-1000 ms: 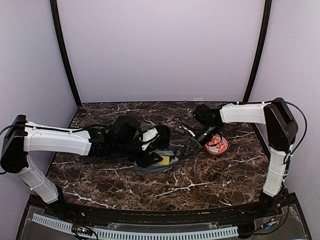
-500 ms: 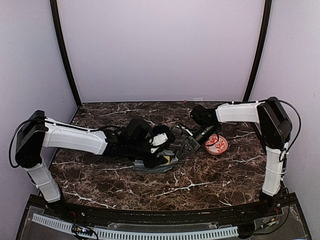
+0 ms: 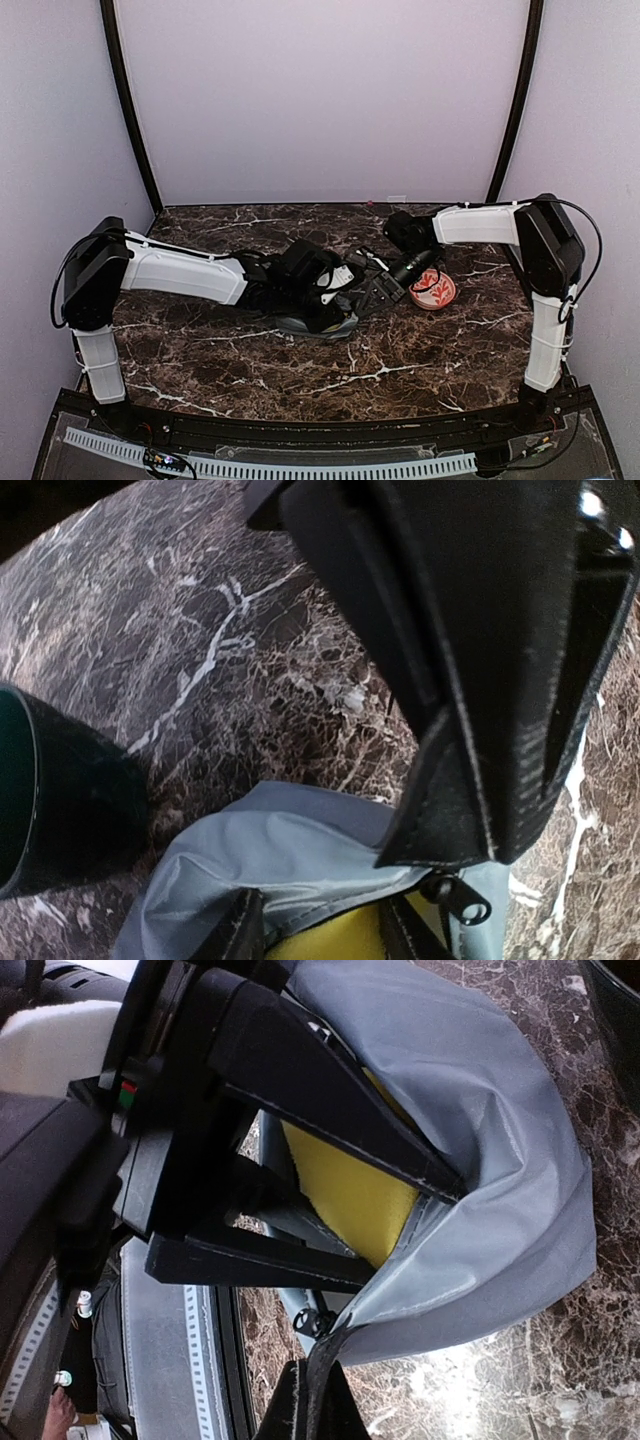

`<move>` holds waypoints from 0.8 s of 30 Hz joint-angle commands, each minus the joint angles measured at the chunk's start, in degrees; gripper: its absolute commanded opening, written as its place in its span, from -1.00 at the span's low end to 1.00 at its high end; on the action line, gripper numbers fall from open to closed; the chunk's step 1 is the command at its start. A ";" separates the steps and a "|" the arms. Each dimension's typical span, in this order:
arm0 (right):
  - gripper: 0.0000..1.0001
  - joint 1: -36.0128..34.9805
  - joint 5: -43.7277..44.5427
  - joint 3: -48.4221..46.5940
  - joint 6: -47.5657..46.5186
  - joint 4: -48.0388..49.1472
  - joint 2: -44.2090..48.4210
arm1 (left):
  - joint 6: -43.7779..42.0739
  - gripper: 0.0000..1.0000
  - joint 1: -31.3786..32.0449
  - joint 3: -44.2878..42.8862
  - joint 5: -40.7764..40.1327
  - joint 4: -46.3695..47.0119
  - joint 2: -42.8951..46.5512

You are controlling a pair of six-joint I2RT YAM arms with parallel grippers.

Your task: Sort the hair-cutting tools

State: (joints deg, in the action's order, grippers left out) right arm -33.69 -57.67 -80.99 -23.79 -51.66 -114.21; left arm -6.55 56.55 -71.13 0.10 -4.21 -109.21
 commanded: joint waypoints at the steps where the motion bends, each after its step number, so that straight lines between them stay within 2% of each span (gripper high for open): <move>1: -1.00 -0.25 -6.74 -1.65 -2.06 -4.44 4.09 | 5.44 -0.26 -0.96 1.01 -4.51 -10.91 -1.35; 3: -1.00 0.05 -6.58 -1.37 -2.13 -4.50 4.64 | 6.39 -0.23 -0.37 1.74 -4.16 -11.96 0.62; 9: -1.00 2.03 -4.42 1.11 -1.69 -3.44 8.88 | 8.41 0.05 4.13 4.99 -6.77 -13.22 10.49; 15: -1.00 2.19 -2.77 3.72 -1.10 -2.54 12.50 | 10.93 0.23 6.29 7.00 -8.77 -10.81 18.94; 21: -1.00 2.19 -0.39 4.59 -1.78 -2.53 12.34 | 11.28 0.27 6.29 7.79 -12.11 -11.15 20.83; 24: -1.00 2.20 1.94 5.32 -2.75 -3.36 11.71 | 14.32 0.29 6.16 7.99 -14.53 -14.05 20.80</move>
State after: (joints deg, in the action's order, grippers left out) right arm -31.81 -57.34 -76.60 -24.93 -54.28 -102.59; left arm 4.12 62.85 -64.31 -10.61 -13.76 -90.15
